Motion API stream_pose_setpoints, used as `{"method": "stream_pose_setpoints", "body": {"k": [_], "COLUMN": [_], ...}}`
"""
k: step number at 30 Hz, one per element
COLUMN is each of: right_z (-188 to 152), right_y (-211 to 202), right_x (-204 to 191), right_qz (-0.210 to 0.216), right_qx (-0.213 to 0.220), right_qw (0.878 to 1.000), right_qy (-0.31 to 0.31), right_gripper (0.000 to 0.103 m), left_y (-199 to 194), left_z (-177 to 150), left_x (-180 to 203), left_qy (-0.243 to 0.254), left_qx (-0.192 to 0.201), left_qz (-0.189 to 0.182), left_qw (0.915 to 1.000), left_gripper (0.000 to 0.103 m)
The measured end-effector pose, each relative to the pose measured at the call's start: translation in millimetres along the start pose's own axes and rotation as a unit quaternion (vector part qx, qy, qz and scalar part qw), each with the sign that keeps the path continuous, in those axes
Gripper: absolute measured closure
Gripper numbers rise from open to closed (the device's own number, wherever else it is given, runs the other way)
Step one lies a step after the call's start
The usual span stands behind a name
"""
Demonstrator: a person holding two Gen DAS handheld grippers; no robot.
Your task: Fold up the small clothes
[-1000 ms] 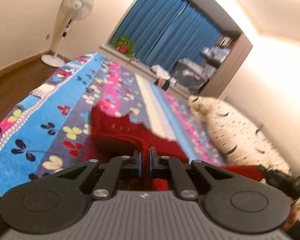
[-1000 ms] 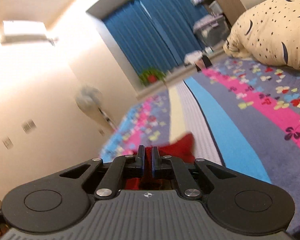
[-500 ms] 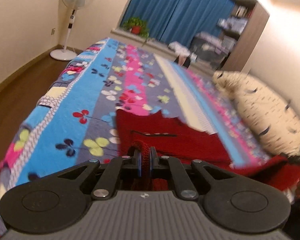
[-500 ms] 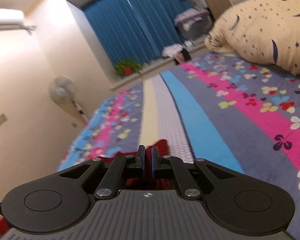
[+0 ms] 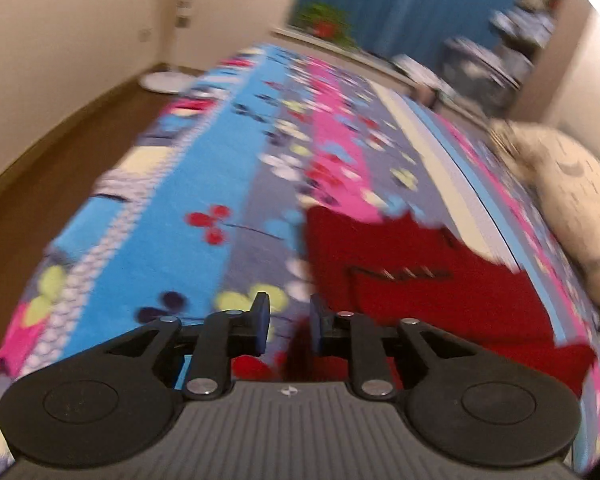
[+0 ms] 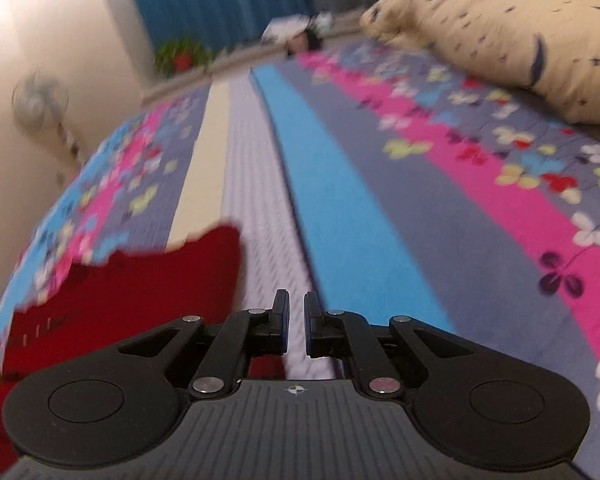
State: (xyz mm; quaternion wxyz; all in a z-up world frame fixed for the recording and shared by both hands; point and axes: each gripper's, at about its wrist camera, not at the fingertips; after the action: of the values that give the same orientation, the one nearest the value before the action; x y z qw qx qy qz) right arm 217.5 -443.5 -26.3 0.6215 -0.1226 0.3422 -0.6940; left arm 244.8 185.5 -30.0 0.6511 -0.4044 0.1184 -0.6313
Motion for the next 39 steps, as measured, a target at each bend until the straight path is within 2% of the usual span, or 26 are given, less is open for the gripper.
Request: {"method": "stream_pose_setpoints", "body": {"k": [2,4,5,6,7,9,11,15,18,22,24,29,30,32,35,36,37,38,39], "right_z": [1.3,-0.3,-1.3,-5.4,-10.4,-21.8,-29.9,-34.9,-30.4,-18.1,-13.1,-9.6,-10.9,-12.6,-12.9,-12.7,-12.9,-12.6,-11.8], "right_y": [-2.6,1.4,5.8,12.0,19.8,30.2,37.0,49.6,53.2,57.6,60.1,73.1,75.5,82.4,88.3,88.7,88.5,88.5,87.3], "right_x": [15.1,19.7,21.6,22.0,22.3,17.3,8.0,-4.9,-10.0,-14.9,-20.4,-27.7,-29.2,-34.1,-38.4,-40.0,-41.2,-42.8,-45.2], "right_qz": [-0.004,-0.009,0.002,0.021,0.035,0.045,0.034,0.053,0.063,0.118,0.129,0.122,0.122,0.12,0.121,0.121,0.121,0.122,0.123], "right_qx": [0.003,-0.018,-0.035,-0.061,-0.09,-0.135,-0.155,-0.18,-0.16,-0.123,-0.108,-0.099,-0.101,-0.103,-0.104,-0.103,-0.101,-0.101,-0.098], "right_qw": [1.0,1.0,0.999,0.998,0.995,0.988,0.982,0.974,0.976,0.981,0.982,0.984,0.984,0.982,0.981,0.981,0.98,0.98,0.979], "right_qy": [0.027,0.004,-0.009,-0.022,-0.031,-0.061,-0.106,-0.124,-0.134,-0.097,-0.085,-0.08,-0.085,-0.1,-0.107,-0.114,-0.119,-0.124,-0.132], "right_gripper": [0.095,0.091,0.09,0.087,0.076,0.066,0.066,0.064,0.064,0.064,0.064,0.062,0.062,0.062,0.061,0.061,0.061,0.063,0.076], "left_y": [0.3,7.6,11.7,14.8,16.8,21.8,29.8,43.8,46.5,52.6,60.2,79.1,81.9,87.7,91.6,92.2,93.3,93.2,92.4], "left_z": [-0.3,-4.3,-7.2,-11.3,-14.8,-19.0,-23.2,-30.8,-25.9,-17.3,-12.9,-4.8,-4.0,-3.0,-3.8,-4.8,-5.7,-6.6,-7.1], "left_x": [-11.9,-19.2,-20.6,-20.0,-17.5,-12.4,-7.6,5.6,12.3,20.8,22.7,17.7,16.7,15.5,17.3,18.3,20.6,22.8,25.7], "left_qy": [-0.016,-0.009,-0.003,0.011,0.03,0.062,0.084,0.123,0.124,0.111,0.099,0.068,0.064,0.061,0.068,0.073,0.08,0.088,0.099], "left_qx": [-0.008,-0.044,-0.066,-0.082,-0.092,-0.107,-0.125,-0.134,-0.114,-0.089,-0.085,-0.086,-0.088,-0.089,-0.093,-0.096,-0.1,-0.098,-0.093], "left_qz": [0.027,0.044,0.045,0.046,0.044,0.033,0.031,0.027,0.002,-0.044,-0.05,-0.056,-0.055,-0.056,-0.069,-0.076,-0.083,-0.083,-0.078], "left_qw": [0.9995,0.998,0.9968,0.9955,0.9943,0.9918,0.9882,0.983,0.9857,0.9887,0.9902,0.9924,0.9925,0.9926,0.9909,0.9897,0.9883,0.9878,0.9876], "left_gripper": [0.077,0.059,0.052,0.04,0.03,0.021,0.021,0.021,0.021,0.021,0.021,0.021,0.021,0.028,0.051,0.069,0.082,0.086,0.089]}}
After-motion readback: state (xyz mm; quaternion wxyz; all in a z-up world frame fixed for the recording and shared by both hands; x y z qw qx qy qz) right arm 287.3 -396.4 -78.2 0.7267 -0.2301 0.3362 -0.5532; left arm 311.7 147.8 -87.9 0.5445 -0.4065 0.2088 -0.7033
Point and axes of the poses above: each gripper's, at about its wrist camera, not at the fingertips, and y roughly the way its jaws point, x to its right, z to its top, and after that the axes turned 6 degrees about -y, right-handed
